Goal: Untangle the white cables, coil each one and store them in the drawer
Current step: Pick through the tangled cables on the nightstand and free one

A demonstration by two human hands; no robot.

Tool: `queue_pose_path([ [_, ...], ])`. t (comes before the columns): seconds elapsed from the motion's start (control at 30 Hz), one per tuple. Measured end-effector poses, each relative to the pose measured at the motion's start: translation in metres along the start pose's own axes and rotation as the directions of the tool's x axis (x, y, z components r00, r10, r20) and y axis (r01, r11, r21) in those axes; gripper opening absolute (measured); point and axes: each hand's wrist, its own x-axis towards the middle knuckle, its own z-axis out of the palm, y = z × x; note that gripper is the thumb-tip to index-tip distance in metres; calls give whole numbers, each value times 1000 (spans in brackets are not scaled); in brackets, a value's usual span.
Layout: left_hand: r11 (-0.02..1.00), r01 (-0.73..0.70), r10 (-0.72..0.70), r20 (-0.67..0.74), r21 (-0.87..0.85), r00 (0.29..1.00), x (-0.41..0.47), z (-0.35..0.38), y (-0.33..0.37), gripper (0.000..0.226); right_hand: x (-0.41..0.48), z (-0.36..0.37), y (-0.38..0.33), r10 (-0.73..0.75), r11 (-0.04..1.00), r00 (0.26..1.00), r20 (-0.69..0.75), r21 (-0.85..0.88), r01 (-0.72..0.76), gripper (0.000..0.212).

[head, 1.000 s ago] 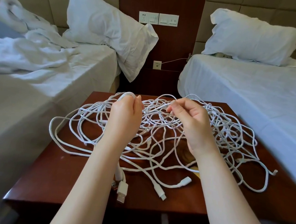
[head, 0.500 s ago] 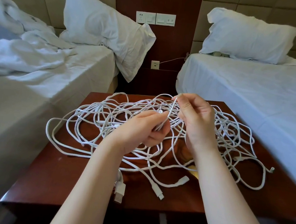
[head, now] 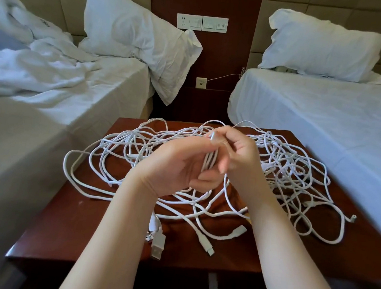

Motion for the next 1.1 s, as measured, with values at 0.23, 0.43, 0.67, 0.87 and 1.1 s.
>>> queue_pose_path([
  [0.23, 949, -233, 212, -121, -212, 970, -3, -10, 5, 29, -6, 12, 12, -66, 900, 977, 203, -411, 147, 37],
  [0.43, 911, -375, 245, -502, -174, 830, -8, -23, 8, 31, -11, 19, 8, -114, 783, 930, 350, -545, 301, 39],
  [0.67, 865, -501, 292, -791, -20, 537, -15, -42, 13, 34, -12, 19, 13, -309, 750, 918, 249, -530, 396, 23],
  [0.87, 929, -352, 270, -860, 115, 433, -15, -43, 8, 37, -11, 13, 5, -434, 755, 897, 80, -511, 411, 18],
  [1.1, 936, 111, 165, -693, 335, 702, -11, -22, 1, 32, -7, 10, 3, -598, 667, 800, -44, -580, 467, 23],
])
